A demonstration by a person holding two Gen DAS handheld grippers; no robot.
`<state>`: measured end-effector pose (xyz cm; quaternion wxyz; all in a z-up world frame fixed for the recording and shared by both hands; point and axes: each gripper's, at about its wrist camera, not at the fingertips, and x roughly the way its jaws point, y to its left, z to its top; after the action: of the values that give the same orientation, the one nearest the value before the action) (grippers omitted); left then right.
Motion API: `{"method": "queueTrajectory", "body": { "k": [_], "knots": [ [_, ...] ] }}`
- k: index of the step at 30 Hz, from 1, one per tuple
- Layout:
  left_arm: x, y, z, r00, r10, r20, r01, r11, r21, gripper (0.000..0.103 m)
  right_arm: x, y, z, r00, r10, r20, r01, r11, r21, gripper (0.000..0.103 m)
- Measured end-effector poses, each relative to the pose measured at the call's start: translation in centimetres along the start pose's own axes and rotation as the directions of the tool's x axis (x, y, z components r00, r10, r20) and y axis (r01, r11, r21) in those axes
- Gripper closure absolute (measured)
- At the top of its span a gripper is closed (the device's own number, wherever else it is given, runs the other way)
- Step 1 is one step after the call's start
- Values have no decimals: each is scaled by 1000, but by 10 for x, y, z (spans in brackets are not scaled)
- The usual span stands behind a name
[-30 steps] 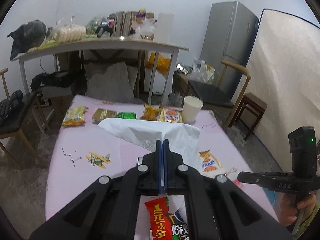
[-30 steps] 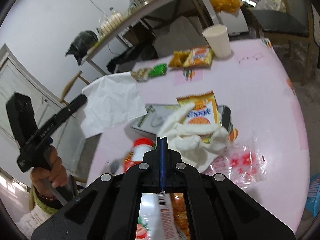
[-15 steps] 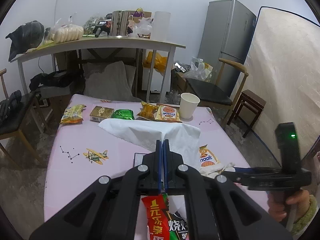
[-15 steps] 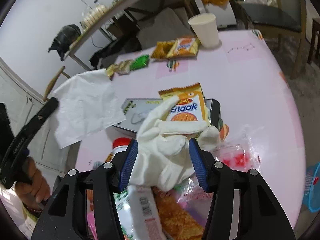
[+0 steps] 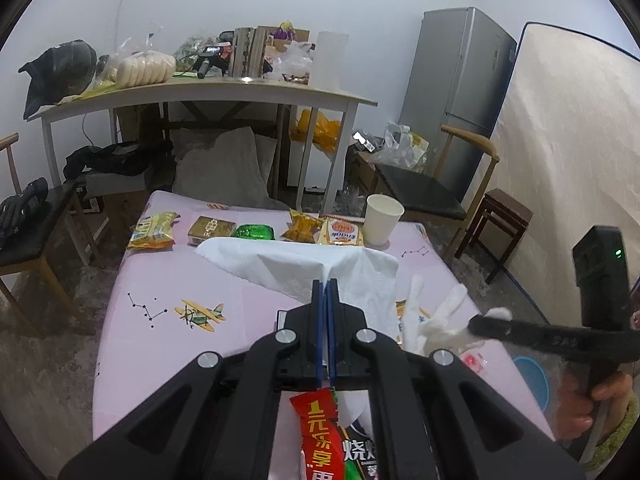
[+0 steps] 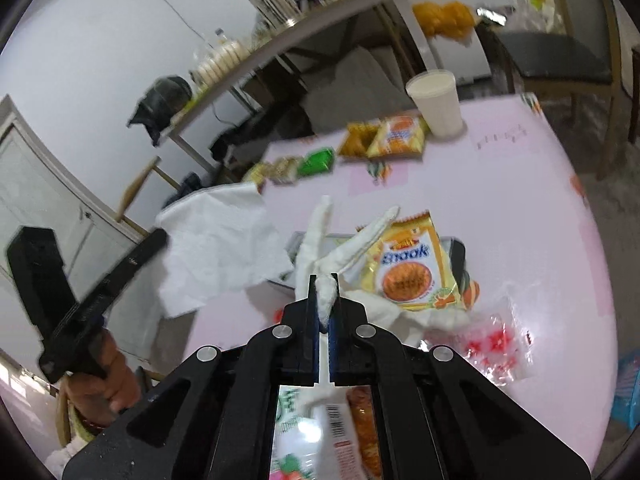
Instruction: Collect trash
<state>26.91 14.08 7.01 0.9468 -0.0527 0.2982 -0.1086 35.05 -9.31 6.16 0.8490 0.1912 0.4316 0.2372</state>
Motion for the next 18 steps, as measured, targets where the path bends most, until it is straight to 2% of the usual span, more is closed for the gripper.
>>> {"method": "queueTrajectory", "body": {
  "k": [3,10,14,18],
  "knots": [
    [-14,-6,5,1000,-9,21,9,1000,2,102,-24,6,5,998,19,52,-18,1000,-4,101],
    [-49,-42,18,998,-32,59,27,997,78,102,-96,-6,1,982,55,179,-59,998,21,101],
    [-54,-75,16,997,-67,38,62,991,121,102,-146,-24,-14,968,36,250,-47,998,38,101],
    [-47,-123,7,992,-125,-18,126,977,170,102,-189,-45,-32,953,7,301,-27,998,60,101]
  ]
}}
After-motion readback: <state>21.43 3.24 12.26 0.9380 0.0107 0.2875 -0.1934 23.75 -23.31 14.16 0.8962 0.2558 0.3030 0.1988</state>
